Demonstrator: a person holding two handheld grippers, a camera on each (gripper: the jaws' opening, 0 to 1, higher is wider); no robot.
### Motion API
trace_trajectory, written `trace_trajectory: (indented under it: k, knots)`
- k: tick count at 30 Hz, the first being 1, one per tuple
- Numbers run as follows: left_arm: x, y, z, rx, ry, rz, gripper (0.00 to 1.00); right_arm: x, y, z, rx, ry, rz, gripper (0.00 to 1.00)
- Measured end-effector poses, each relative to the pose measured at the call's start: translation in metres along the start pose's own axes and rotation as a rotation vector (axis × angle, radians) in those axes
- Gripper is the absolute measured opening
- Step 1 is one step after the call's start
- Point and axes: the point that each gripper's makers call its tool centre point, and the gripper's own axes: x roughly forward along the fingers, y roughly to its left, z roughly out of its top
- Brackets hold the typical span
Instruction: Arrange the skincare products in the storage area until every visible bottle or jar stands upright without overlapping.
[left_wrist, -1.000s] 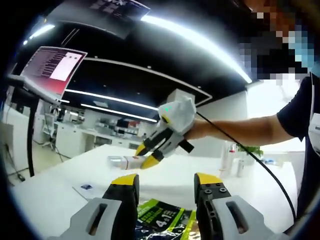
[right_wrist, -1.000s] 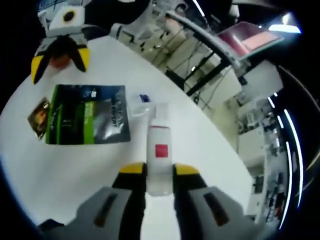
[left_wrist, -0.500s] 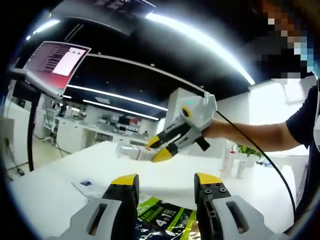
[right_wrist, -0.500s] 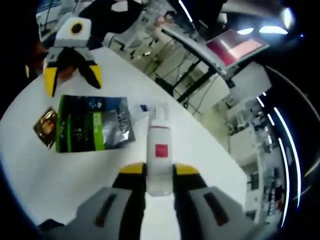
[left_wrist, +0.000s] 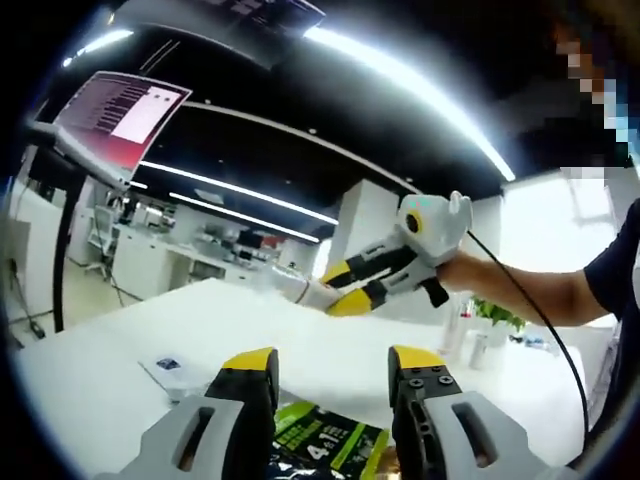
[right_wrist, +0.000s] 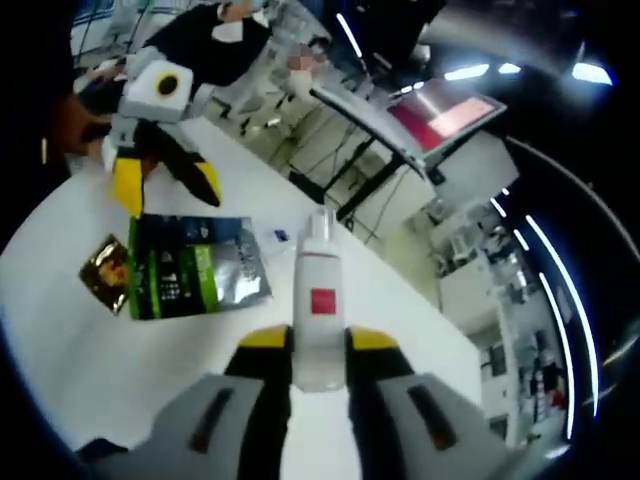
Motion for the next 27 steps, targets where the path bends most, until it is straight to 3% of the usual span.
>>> trace_trajectory:
  k: [9,27]
  knots:
    - [0.004,-0.012,0.007,-0.069,-0.027,-0.026,0.44,-0.022,0.007,0.010,0.006,-0.034,-0.049,0.18]
    - [0.020,-0.047,0.037,-0.081,-0.068,-0.099,0.41,-0.068,0.007,0.026,0.081,-0.140,-0.220,0.18]
